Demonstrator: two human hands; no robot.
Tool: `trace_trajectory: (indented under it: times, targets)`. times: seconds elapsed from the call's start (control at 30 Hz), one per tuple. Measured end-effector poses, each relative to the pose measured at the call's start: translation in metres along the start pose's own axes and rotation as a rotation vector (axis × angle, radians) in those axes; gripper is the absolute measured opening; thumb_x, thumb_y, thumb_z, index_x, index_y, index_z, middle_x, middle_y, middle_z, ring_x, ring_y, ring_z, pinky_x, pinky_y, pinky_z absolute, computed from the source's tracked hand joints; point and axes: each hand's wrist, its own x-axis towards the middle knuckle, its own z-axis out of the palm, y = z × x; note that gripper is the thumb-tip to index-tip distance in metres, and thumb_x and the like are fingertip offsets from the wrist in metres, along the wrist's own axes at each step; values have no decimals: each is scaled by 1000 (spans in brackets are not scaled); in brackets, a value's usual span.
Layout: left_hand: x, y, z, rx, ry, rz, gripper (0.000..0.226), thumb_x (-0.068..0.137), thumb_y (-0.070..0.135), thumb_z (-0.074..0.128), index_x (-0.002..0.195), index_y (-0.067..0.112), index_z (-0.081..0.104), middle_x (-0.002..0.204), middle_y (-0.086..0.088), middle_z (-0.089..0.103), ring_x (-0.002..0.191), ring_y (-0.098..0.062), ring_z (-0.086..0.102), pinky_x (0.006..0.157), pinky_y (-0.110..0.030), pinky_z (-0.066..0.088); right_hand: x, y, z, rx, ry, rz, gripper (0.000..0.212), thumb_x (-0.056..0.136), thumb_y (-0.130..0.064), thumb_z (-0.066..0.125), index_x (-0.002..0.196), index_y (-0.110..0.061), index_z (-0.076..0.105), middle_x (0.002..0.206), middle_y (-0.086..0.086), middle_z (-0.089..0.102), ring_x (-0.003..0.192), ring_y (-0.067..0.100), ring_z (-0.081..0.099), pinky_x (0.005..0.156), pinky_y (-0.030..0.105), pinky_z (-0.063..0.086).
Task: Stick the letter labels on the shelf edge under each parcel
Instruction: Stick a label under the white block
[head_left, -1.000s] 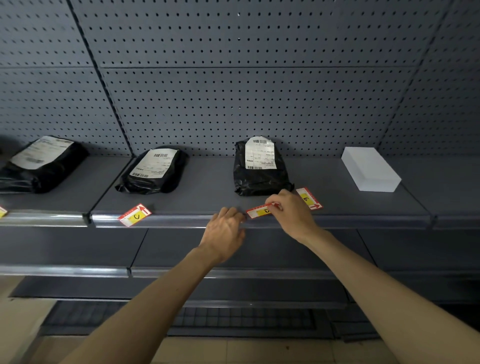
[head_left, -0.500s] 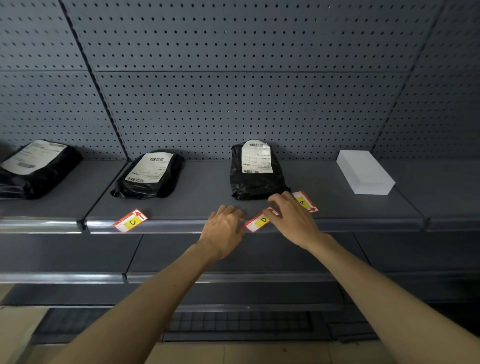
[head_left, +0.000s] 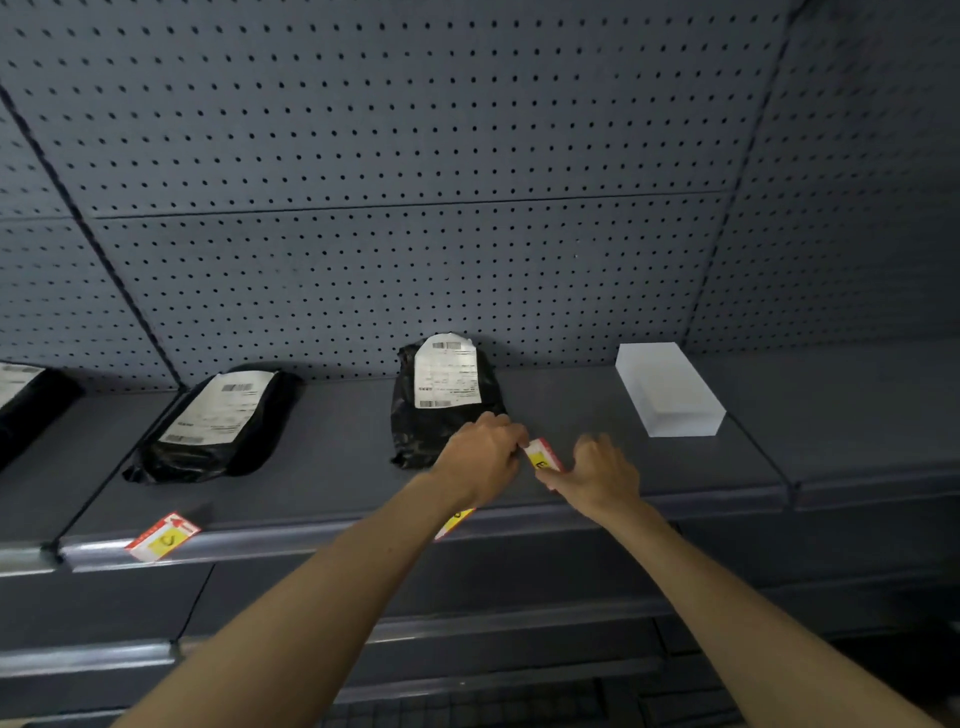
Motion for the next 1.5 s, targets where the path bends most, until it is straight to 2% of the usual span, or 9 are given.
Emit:
trace_trajectory:
  times: [0.1,0.17,0.3,0.4,0.6,0.77,0.87,1.2,1.5]
  targets:
    - [23,10,16,63,-93,22,29,88,19,59,117,15,58,116,-8,58,111,-27,49,93,-40,45,9,4,8,-30,-70,-17,69,72,-60,69,111,-5,56,117,16,53,109,33,53,76,37,44]
    - [34,11,23,95,-149,24,34,86,19,62,119,15,56,118,-9,56,115,-27,47,95,-41,45,13,8,11,-6,-111,-27,65,73,-55,72,111,-4,57,118,16,53,111,33,53,80,38,45]
    - [42,9,33,163,-179,36,39,89,16,58,127,21,51,124,-7,52,117,-25,45,94,-39,43,24,15,9,112,-200,-14,38,72,-40,77,87,-6,69,102,17,65,100,31,57,71,36,44]
    - [42,7,38,254,-198,57,36,92,19,56,127,23,51,127,-4,51,118,-24,44,93,-38,41,27,16,4,152,-223,2,31,69,-31,79,86,-6,71,95,16,69,92,29,63,64,33,41]
    - [38,10,27,212,-53,61,17,90,17,54,107,16,56,114,-4,60,109,-24,52,90,-36,42,21,19,-8,241,-112,-109,28,78,-7,67,104,-13,58,105,7,67,98,28,62,84,41,50]
    - [33,32,7,-66,-36,-18,12,91,19,55,95,15,65,98,-5,68,94,-25,62,84,-37,47,16,38,-35,282,-11,-247,13,85,-4,62,92,-10,71,91,9,59,84,26,60,78,39,49]
    - [35,56,8,-126,-5,-33,13,91,22,56,94,14,66,96,-6,69,93,-27,62,81,-36,47,14,54,-53,287,33,-278,12,86,-4,63,93,-4,73,90,10,61,81,22,58,72,30,44]
    - [41,137,65,-99,165,-123,22,95,31,50,95,11,58,94,-10,68,90,-32,61,79,-40,48,-3,162,-91,311,112,-217,12,87,-1,61,93,-4,71,86,3,59,72,13,55,62,18,40]
    - [32,182,115,98,188,-35,19,92,22,51,95,10,65,95,-10,64,90,-29,58,81,-39,48,-8,226,-98,349,118,-256,7,88,-5,63,92,-7,68,91,2,57,81,8,56,64,11,43]
